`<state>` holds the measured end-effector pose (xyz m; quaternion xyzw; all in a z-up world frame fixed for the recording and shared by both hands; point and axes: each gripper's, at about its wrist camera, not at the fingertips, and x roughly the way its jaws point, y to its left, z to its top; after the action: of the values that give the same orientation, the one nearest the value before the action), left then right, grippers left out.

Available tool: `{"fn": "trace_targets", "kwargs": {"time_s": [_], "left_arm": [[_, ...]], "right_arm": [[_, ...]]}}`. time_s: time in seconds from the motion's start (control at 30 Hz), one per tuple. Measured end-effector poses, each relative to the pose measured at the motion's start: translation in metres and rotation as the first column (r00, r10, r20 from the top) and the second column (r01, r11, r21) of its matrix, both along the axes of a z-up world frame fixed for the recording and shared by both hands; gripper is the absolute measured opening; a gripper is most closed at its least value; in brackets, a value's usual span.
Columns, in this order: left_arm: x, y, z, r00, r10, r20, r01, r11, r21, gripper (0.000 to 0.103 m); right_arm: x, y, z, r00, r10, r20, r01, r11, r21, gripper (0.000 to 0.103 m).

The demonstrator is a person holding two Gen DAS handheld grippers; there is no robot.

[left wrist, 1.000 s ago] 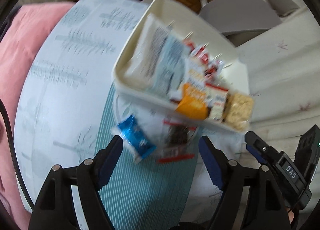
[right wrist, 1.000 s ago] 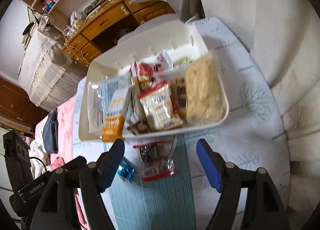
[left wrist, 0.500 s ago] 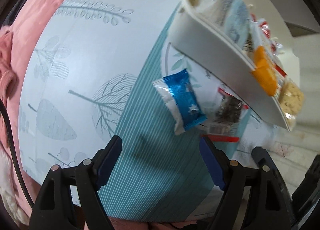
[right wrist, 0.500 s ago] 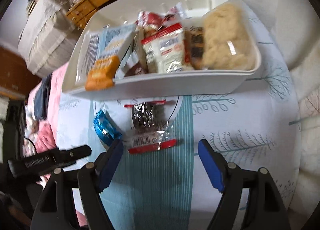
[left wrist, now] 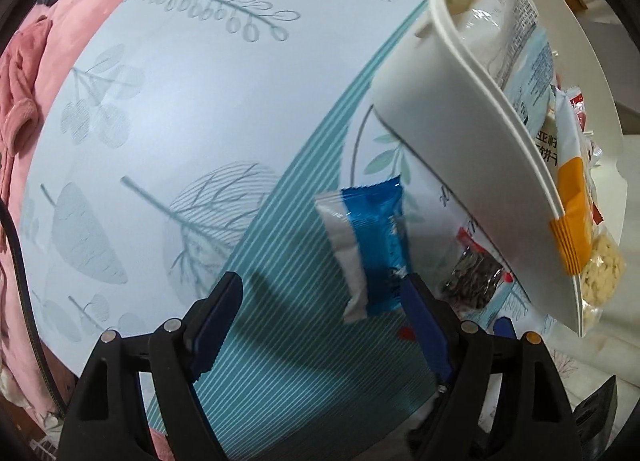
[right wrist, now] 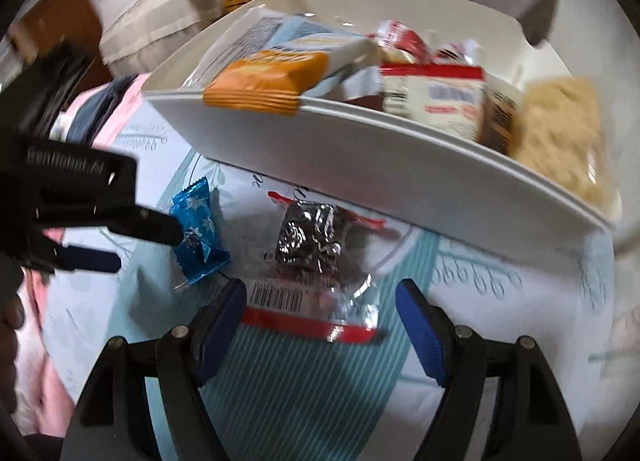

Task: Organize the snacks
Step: 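Grasp the blue wrapped snack with the left tool while the right tool grasps the red-striped candy bag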

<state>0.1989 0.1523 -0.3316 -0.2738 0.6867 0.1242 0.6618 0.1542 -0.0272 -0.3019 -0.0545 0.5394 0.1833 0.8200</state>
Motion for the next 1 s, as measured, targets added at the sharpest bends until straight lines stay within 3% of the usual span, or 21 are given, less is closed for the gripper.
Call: {"fn": "trace_targets", "kwargs": {"time_s": [0.13,0.33,0.5,0.67,0.77,1.0], "left_arm": [[0.006,-0.007,-0.005,1.0,-0.006,-0.004,0.006,1.0,0.008,0.08],[0.015,-0.016,-0.012,1.0,-0.011,-0.013,0.011,1.0,0.021,0.079],[0.022,-0.024,-0.012,0.999,-0.045,-0.005,0.045,0.998,0.048,0.065],[0.029,-0.042,-0.013,0.998,-0.052,0.019,0.05,0.997,0.064,0.036],[0.029,-0.047,-0.012,0.999,-0.036,0.034,0.035,0.998,0.047,0.03],[0.015,-0.03,0.001,0.998,-0.026,0.065,0.022,0.998,0.056,0.029]], "right_arm": [[0.005,0.008,-0.005,0.998,0.054,0.032,-0.053,0.999,-0.012,0.076],[0.008,0.02,-0.016,0.99,0.129,0.054,-0.127,0.991,-0.031,0.059],[0.004,0.02,-0.018,0.979,0.189,0.078,-0.184,0.981,-0.065,0.037],[0.005,0.009,-0.017,0.98,0.196,0.04,-0.196,0.981,-0.013,0.026],[0.005,0.004,-0.017,0.981,0.192,0.014,-0.192,0.981,0.012,0.022],[0.01,-0.007,-0.021,0.982,0.174,-0.068,-0.168,0.982,0.084,0.012]]}}
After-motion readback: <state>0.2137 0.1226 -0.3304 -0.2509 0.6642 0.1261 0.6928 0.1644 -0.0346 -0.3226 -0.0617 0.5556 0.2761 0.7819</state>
